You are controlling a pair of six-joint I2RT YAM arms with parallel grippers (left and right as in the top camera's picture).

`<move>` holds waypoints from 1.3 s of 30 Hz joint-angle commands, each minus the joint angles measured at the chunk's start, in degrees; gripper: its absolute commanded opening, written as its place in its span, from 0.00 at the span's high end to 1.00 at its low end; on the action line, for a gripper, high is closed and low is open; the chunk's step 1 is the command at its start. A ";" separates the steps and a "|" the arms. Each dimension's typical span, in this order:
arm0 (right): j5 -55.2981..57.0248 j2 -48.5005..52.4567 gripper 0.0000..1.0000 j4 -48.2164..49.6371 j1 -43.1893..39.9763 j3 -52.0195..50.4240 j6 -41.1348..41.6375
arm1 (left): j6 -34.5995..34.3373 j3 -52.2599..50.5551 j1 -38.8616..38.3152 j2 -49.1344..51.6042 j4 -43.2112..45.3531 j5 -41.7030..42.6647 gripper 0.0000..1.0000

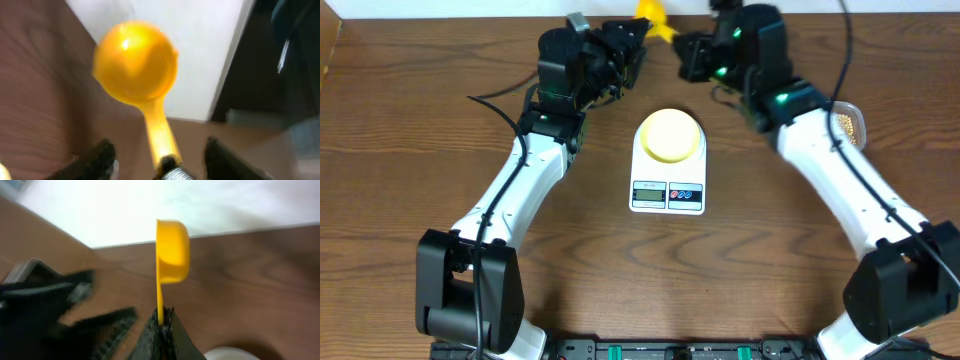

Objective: Scoop item into bowl and weigh 50g on scale
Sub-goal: 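Move the scoop with the right gripper into the soybean tub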

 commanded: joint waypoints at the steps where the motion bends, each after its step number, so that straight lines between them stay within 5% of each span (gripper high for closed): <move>1: -0.37 0.07 0.99 -5.49 -3.52 7.04 -4.44 | 16.61 0.52 -0.02 -0.13 -0.81 1.18 0.33; 10: 8.92 0.07 0.99 -38.10 -11.28 25.07 -16.92 | 29.66 0.52 -0.02 -0.13 -4.72 1.16 0.26; 18: 17.00 0.35 0.99 -59.21 -21.24 29.70 -17.92 | 30.95 0.52 -0.02 -0.13 -5.46 1.16 0.25; 39: 16.79 17.97 0.99 -69.68 -28.68 29.66 -22.25 | 32.46 0.52 -0.02 -0.13 -7.72 1.14 0.25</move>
